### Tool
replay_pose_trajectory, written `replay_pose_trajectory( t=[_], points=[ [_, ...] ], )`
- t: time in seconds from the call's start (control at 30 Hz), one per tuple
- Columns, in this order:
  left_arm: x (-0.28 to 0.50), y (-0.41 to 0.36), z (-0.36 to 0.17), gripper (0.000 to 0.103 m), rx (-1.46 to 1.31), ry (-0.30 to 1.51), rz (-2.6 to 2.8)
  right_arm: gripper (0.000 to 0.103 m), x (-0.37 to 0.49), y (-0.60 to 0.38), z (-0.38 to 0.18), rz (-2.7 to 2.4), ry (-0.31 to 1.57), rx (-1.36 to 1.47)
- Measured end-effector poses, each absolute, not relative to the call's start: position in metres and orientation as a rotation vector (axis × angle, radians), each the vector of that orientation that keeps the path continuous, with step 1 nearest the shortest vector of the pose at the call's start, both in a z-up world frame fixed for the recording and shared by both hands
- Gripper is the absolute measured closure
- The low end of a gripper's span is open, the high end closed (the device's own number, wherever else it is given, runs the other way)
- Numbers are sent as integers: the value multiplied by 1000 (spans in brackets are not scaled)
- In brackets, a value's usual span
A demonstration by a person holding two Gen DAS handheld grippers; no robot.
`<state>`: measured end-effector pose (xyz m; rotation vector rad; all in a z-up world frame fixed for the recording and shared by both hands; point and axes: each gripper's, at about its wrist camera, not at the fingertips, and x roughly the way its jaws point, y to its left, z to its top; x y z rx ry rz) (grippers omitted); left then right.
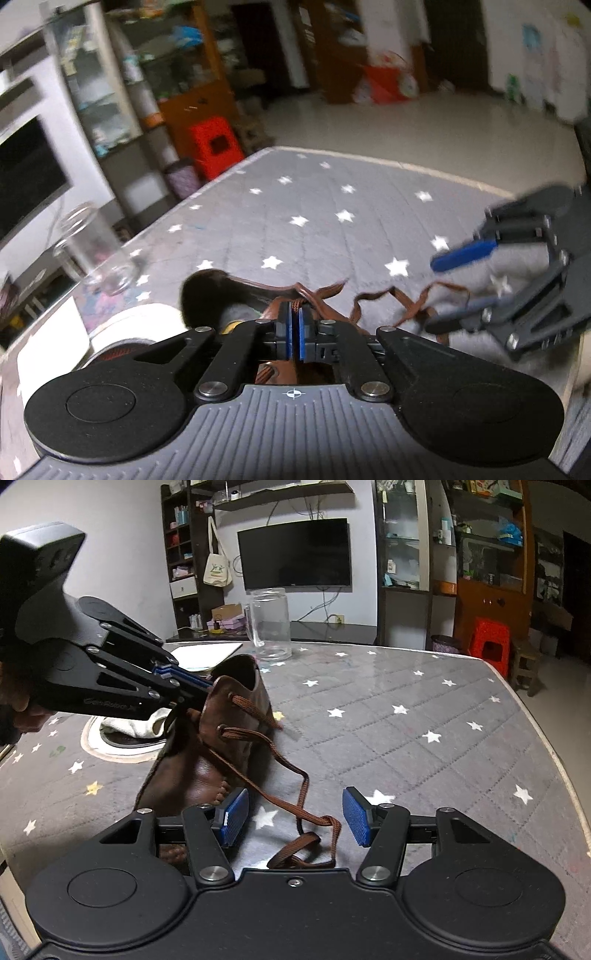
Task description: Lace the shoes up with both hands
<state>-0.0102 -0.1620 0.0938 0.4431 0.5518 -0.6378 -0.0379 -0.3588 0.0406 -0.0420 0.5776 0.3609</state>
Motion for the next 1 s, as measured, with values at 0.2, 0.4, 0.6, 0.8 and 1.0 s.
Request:
replay_pose_trajectory(
  t=[0.2, 0.4, 0.6, 0.8, 1.0],
  points=[
    [-28, -133, 101, 99, 295, 523, -498, 42, -41, -349, 43, 385, 563, -66],
    [-37, -110, 101, 99, 214, 559, -409, 42, -41, -342, 49, 409, 545, -83],
    [-33, -100, 113, 93, 249, 557, -305, 44, -40, -333, 56, 442, 524, -102],
    [-33, -111, 134, 69, 275, 553, -370, 49, -38, -325, 62, 471, 502, -120],
    [-18, -139, 127, 69, 264, 635, -430, 51, -37, -319, 65, 489, 487, -139]
  ],
)
